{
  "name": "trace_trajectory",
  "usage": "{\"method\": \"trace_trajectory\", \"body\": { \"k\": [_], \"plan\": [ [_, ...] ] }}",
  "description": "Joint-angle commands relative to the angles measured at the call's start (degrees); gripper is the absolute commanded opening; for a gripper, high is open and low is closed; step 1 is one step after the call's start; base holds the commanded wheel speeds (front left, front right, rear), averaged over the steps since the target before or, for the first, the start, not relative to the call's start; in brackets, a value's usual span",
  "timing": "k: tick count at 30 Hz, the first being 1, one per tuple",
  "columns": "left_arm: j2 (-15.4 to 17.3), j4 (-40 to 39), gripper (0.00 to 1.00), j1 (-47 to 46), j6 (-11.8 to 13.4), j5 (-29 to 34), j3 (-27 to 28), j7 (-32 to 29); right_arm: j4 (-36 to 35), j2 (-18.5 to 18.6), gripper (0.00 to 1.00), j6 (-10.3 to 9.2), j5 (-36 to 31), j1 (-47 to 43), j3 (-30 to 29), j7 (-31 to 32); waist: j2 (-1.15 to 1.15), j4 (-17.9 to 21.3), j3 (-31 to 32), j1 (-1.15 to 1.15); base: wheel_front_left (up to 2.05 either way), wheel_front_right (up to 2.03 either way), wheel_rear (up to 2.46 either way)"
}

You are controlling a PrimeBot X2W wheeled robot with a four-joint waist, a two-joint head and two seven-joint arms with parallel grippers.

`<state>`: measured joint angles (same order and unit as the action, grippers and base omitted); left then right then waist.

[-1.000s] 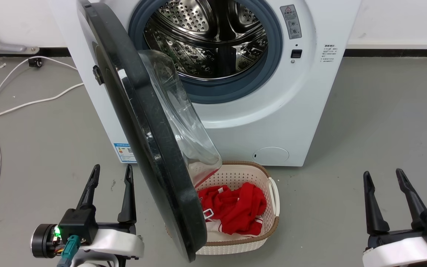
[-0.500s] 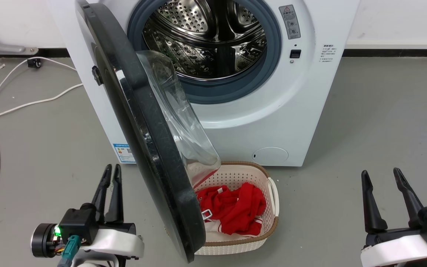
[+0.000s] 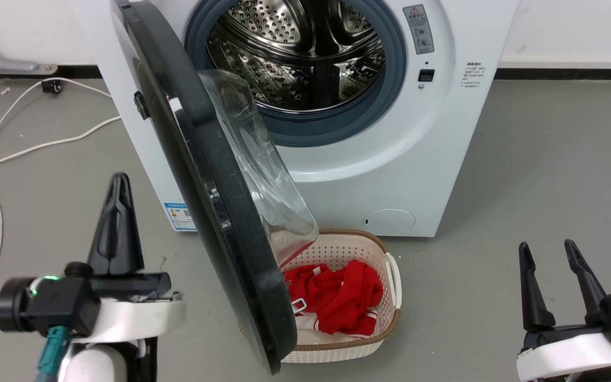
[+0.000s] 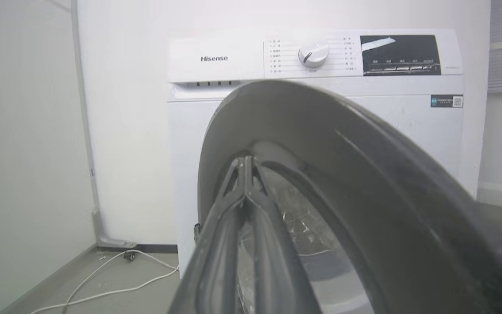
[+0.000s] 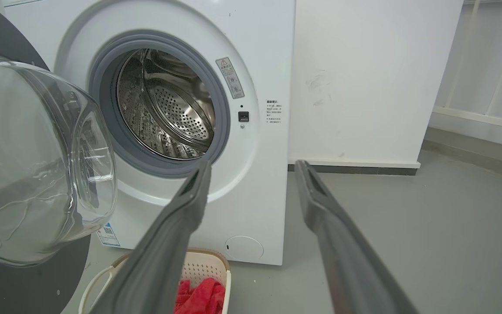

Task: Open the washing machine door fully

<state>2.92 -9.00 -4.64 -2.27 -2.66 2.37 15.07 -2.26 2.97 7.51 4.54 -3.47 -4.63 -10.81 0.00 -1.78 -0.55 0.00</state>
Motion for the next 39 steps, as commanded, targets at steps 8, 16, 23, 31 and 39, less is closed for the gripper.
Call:
{"method": "trace_trajectory", "body": {
  "k": [8, 16, 23, 31, 39],
  "plan": [
    [-0.01, -14.82, 0.0, -3.14, -0.56, 1.39, -2.03, 0.15, 0.39, -0.18, 1.0, -0.04, 0.48, 1.07, 0.36, 0.01, 0.0, -0.24, -0.14, 0.0, 0.0, 0.0, 0.0],
    [-0.03, -22.06, 0.0, -0.54, -2.85, -1.23, -13.6, -0.36, 0.83, -0.18, 1.0, -0.04, 0.65, 0.99, 0.14, 0.03, 0.0, -0.14, 0.04, 0.0, 0.0, 0.0, 0.0],
    [0.57, -18.89, 0.0, 4.04, -4.33, -5.47, -25.89, -6.36, 1.3, -0.18, 1.0, -0.04, 1.07, 0.62, 0.19, 0.23, 0.0, -0.37, 0.38, 0.0, 0.0, 0.0, 0.0],
    [3.65, -12.03, 0.0, 11.97, -3.6, -7.98, -32.91, -15.69, 1.73, -0.18, 1.0, -0.04, 1.51, 0.11, 0.71, 0.65, 0.0, -0.55, 0.61, 0.0, 0.0, 0.0, 0.0],
    [4.95, -8.36, 0.0, 13.28, -0.96, -5.58, -32.02, -16.28, 1.69, -0.18, 1.0, -0.04, 1.85, -0.31, 0.73, 0.75, 0.0, -0.91, 0.32, 0.0, 0.0, 0.0, 0.0]
  ]
}}
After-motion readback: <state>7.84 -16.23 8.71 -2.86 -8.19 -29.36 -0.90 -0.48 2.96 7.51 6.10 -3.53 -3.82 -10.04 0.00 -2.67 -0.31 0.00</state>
